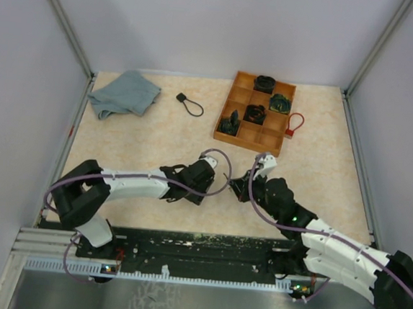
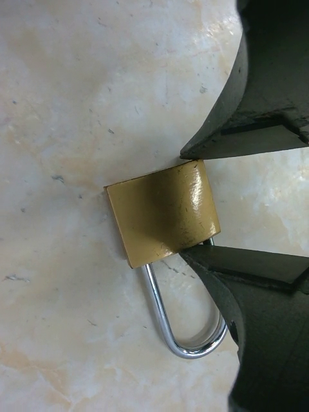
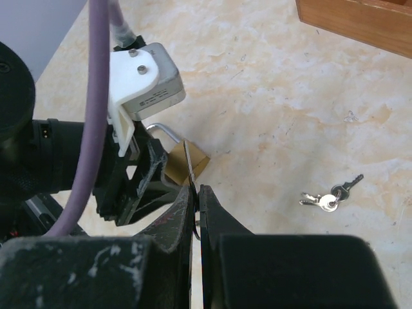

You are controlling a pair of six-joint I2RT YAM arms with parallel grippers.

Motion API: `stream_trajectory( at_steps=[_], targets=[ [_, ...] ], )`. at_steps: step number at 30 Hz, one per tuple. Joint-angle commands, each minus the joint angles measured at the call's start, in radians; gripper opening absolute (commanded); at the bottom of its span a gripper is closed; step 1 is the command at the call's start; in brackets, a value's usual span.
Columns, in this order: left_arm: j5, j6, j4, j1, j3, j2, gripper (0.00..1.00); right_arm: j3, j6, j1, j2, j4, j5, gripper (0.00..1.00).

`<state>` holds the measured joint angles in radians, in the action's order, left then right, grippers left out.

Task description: Unlock with the key

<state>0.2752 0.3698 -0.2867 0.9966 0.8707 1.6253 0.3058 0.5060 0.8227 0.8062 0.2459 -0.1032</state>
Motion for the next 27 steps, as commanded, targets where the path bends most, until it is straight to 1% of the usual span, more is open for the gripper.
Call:
stream_trajectory(
  at_steps=[1,6,9,12,17,20,23,27],
  targets=[
    [0.057,-0.018,0.037,-0.006,-0.049,-0.094,0.23,0.031,-0.023,0.003,0.008,0.042,0.015,0.0],
    [0.107,-0.097,0.185,-0.007,-0.14,-0.234,0.13,0.039,-0.021,0.001,0.017,0.048,0.05,0.0],
    [0.101,-0.174,0.32,-0.006,-0.221,-0.326,0.08,0.046,-0.02,0.001,0.032,0.065,0.078,0.0],
    [0.085,-0.252,0.461,-0.006,-0.315,-0.405,0.05,0.054,-0.008,0.001,0.063,0.083,0.108,0.0],
    [0.028,-0.385,0.625,-0.006,-0.407,-0.497,0.02,0.063,0.031,0.002,0.134,0.175,0.207,0.0],
    [-0.017,-0.458,0.717,-0.006,-0.452,-0.544,0.01,0.072,0.038,0.015,0.174,0.204,0.233,0.0],
    [-0.055,-0.516,0.778,-0.006,-0.483,-0.583,0.0,0.072,0.046,0.022,0.194,0.252,0.259,0.0],
    [-0.156,-0.607,0.831,-0.006,-0.51,-0.616,0.0,0.075,0.052,0.025,0.219,0.292,0.294,0.0]
  ],
)
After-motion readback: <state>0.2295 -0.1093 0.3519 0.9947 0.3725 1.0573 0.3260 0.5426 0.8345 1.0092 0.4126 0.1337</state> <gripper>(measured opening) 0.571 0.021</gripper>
